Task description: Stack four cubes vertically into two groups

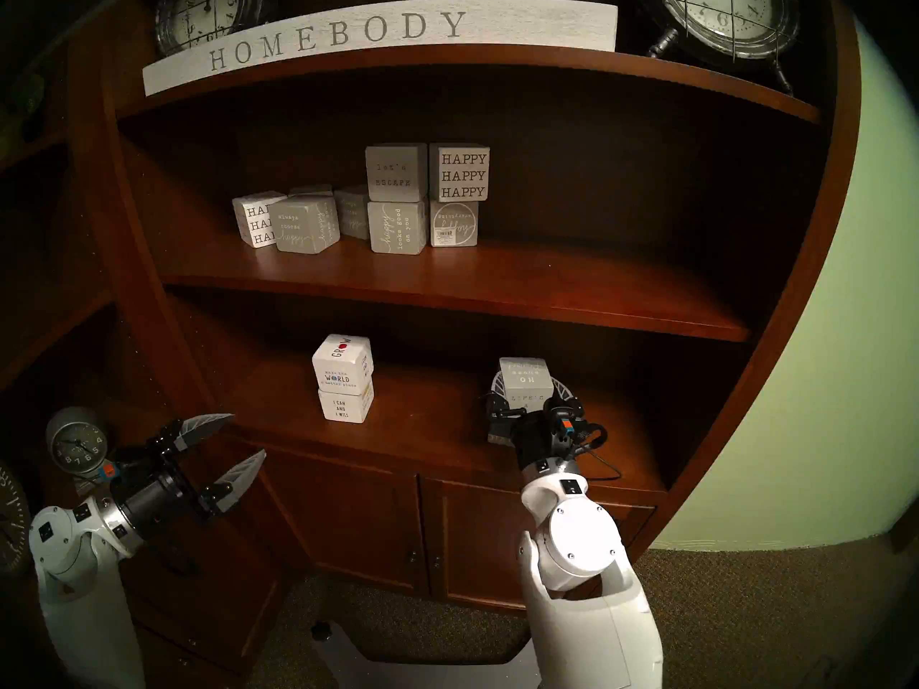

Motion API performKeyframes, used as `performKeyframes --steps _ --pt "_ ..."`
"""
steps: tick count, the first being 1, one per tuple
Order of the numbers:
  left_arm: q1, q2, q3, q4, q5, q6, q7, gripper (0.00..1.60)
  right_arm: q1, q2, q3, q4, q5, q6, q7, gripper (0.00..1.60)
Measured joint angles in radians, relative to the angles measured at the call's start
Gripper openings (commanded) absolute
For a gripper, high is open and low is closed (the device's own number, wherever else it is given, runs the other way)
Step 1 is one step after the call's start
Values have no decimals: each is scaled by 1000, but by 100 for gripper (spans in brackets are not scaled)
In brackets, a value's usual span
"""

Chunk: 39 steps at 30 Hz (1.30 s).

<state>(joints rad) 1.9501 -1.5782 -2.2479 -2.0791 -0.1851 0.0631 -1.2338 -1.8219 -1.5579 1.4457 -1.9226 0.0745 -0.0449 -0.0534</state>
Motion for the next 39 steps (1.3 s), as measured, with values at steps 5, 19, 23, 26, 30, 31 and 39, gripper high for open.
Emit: performKeyframes --steps 5,19,23,26,30,31,39 --pt "-2 -3 -2 0 2 0 -3 160 0 5 0 -15 -3 -1 5 160" --pt "-8 -10 -7 0 8 2 -11 160 -7 9 -6 -76 -11 -7 22 160" --pt "-10 -12 -8 0 10 2 -14 160 -27 14 -10 -122 -1 -7 36 160" --pt "-11 -14 -10 0 11 2 -16 160 -50 25 -14 -165 9 -4 53 160" --pt "-13 -16 -11 0 13 2 -18 160 -78 46 -28 -199 16 -1 93 160" --pt "-13 -16 -11 0 13 2 -19 160 -90 57 -35 -213 16 1 113 160" --pt "-17 -20 -14 0 17 3 -24 160 -156 144 -62 -246 18 27 247 160"
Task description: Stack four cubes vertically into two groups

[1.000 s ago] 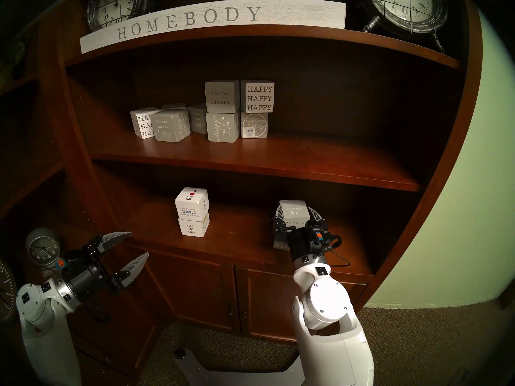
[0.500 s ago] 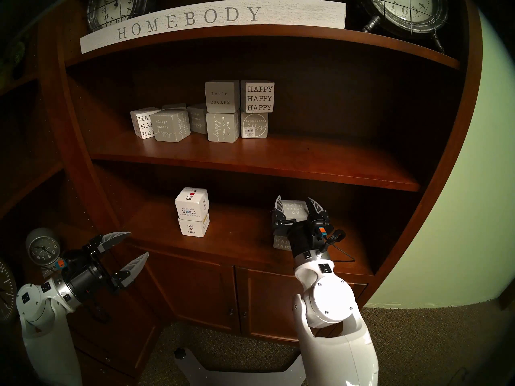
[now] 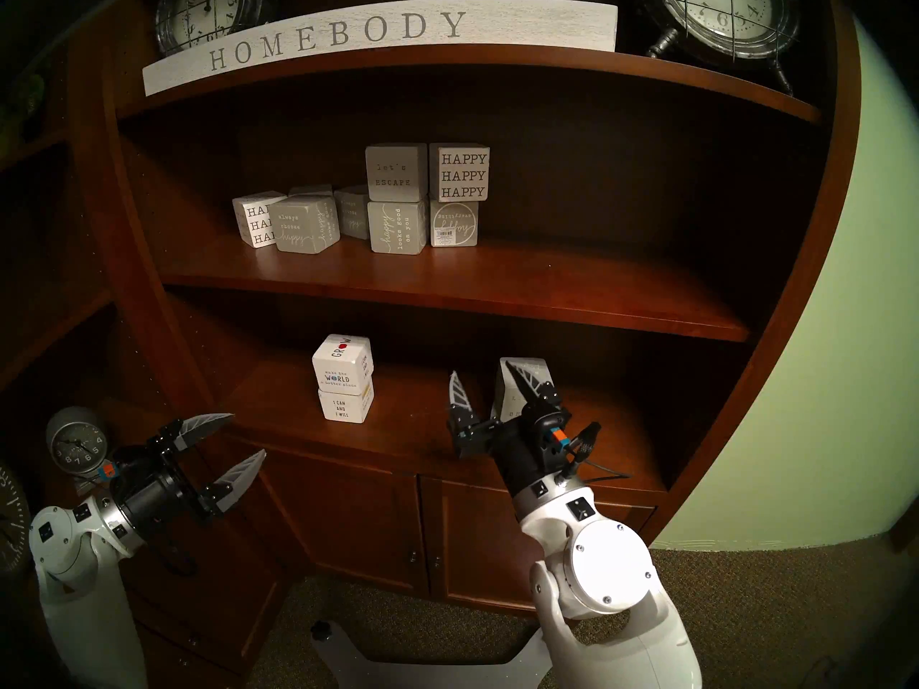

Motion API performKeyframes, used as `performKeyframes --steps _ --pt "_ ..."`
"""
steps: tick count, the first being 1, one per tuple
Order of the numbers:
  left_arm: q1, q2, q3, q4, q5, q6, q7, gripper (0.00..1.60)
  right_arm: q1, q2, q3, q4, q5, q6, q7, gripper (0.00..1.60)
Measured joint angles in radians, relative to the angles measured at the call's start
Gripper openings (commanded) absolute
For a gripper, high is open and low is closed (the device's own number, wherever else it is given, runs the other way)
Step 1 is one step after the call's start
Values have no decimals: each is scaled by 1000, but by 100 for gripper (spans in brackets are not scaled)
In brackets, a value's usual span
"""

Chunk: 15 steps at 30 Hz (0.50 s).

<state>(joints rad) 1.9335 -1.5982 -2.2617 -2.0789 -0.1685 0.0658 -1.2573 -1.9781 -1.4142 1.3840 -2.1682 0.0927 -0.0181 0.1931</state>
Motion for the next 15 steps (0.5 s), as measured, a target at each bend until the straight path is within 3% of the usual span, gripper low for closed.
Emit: performKeyframes --steps 9,15 --pt "-4 -5 -3 0 5 1 -6 160 -30 77 42 8 53 -43 149 160" --pt "-6 -8 -5 0 8 2 -9 160 -49 90 62 18 117 -96 206 160"
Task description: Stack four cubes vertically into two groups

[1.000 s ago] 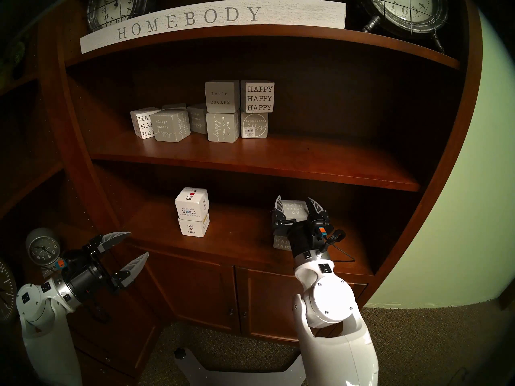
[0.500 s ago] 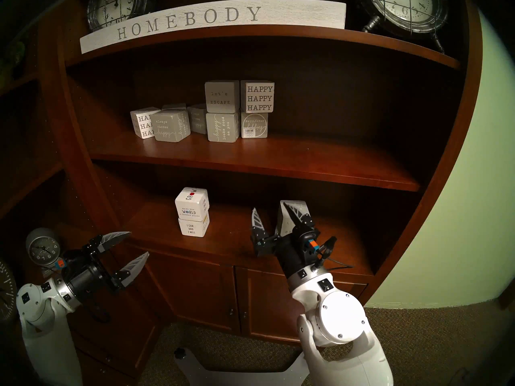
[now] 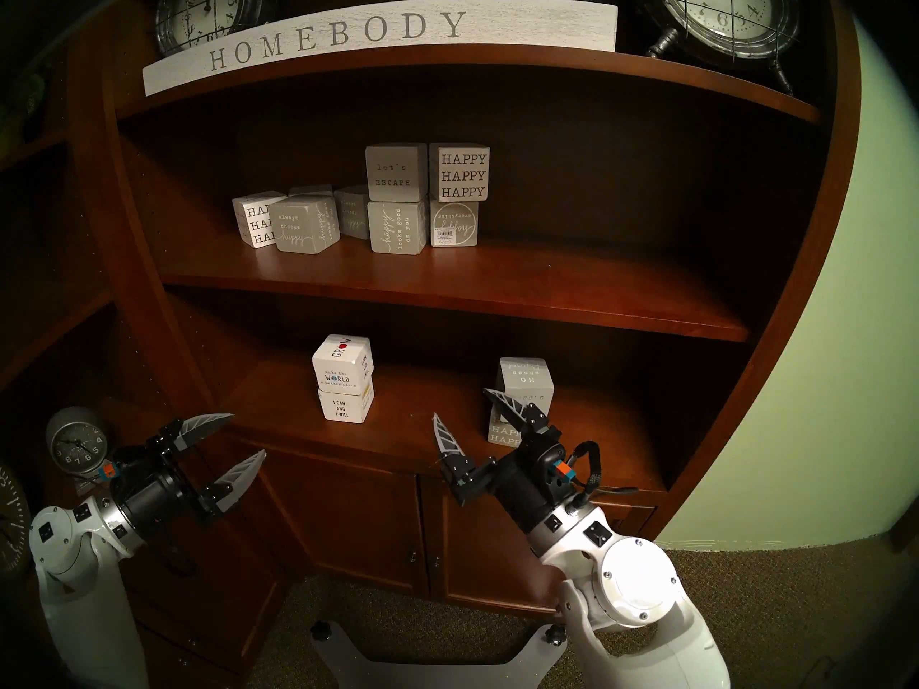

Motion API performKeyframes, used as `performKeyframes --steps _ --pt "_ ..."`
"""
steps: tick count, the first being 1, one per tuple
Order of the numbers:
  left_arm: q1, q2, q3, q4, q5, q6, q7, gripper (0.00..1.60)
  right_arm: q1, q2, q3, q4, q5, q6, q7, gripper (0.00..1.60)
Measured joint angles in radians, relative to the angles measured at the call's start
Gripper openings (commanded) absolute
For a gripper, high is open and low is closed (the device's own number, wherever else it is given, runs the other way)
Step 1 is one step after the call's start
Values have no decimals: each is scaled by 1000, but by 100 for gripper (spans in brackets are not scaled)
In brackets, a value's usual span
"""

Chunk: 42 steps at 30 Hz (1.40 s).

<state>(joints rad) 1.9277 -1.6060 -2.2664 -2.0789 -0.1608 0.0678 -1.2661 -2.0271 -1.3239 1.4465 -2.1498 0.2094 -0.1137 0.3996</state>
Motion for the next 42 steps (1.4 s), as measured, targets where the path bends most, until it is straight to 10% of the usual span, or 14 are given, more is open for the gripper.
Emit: performKeyframes --steps 42 --pt "-17 -21 -14 0 19 4 -24 160 -13 -18 27 23 109 -29 75 160"
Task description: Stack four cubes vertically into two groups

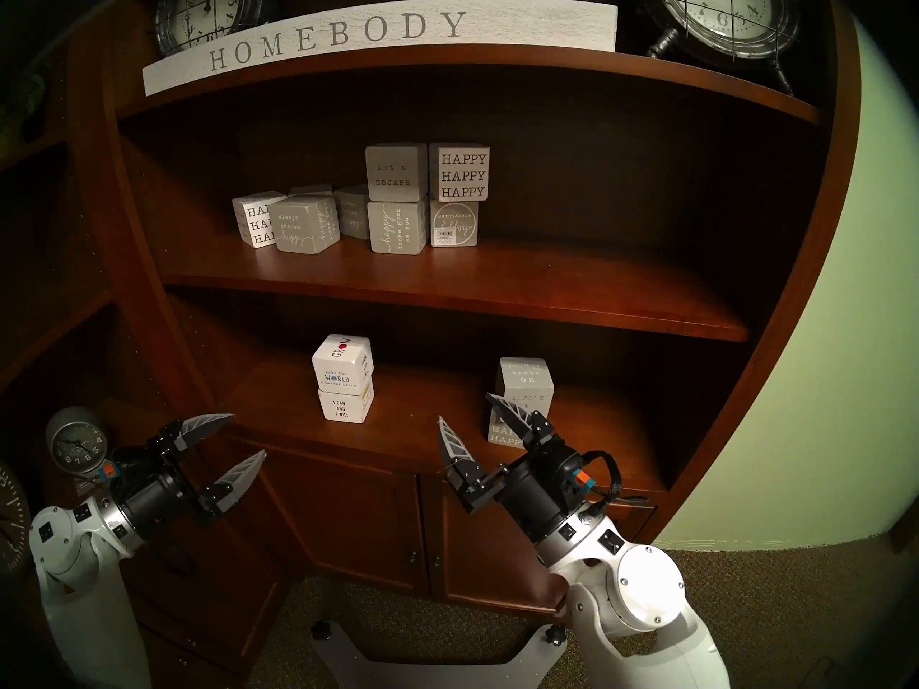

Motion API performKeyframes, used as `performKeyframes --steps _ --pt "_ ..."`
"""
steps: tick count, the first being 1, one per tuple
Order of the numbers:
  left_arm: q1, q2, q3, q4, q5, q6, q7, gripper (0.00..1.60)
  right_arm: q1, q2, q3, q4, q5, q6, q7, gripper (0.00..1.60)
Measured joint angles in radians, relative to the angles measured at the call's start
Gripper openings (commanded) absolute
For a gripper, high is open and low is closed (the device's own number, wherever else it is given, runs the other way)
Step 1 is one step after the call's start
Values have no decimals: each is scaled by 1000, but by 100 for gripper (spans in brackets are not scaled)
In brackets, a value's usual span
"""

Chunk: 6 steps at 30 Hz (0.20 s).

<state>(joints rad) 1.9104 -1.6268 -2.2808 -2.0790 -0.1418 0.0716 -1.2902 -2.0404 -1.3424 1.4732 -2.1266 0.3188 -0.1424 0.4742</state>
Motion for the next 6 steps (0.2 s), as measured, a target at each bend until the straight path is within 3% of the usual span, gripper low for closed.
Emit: performKeyframes --steps 6 --pt "-2 -2 -1 0 2 0 -3 160 0 -2 1 0 0 0 1 160"
